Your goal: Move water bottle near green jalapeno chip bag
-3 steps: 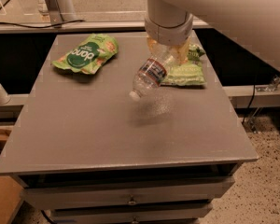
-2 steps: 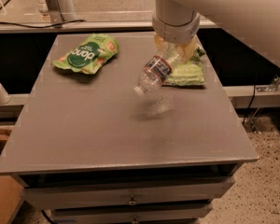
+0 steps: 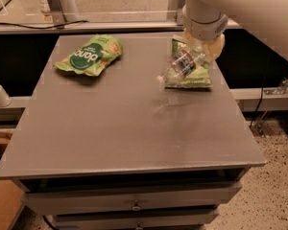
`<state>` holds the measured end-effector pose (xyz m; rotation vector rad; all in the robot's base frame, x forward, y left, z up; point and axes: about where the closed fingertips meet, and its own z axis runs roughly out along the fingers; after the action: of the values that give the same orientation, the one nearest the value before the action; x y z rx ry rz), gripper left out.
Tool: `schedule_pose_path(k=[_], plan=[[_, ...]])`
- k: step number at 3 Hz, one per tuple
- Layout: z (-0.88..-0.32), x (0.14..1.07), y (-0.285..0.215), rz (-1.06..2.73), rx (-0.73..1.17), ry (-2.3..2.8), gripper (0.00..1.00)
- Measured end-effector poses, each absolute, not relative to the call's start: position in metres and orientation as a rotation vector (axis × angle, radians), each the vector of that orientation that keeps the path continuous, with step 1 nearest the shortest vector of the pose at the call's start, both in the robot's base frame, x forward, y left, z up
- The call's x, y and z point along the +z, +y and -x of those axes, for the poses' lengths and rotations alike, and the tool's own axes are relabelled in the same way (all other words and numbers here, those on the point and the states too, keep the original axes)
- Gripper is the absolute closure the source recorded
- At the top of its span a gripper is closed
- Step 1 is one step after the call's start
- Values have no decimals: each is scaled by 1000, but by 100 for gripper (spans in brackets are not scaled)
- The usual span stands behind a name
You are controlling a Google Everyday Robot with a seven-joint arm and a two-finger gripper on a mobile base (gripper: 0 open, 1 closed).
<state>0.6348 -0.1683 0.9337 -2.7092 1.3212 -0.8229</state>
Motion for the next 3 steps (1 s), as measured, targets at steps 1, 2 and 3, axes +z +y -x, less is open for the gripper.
schedule_pose_path(k=[1, 2, 3], plan=[[-641, 920, -201, 2625, -789, 1504, 100], [-640, 900, -210, 2568, -725, 1614, 100], [-632, 883, -211, 2528, -657, 1697, 100]])
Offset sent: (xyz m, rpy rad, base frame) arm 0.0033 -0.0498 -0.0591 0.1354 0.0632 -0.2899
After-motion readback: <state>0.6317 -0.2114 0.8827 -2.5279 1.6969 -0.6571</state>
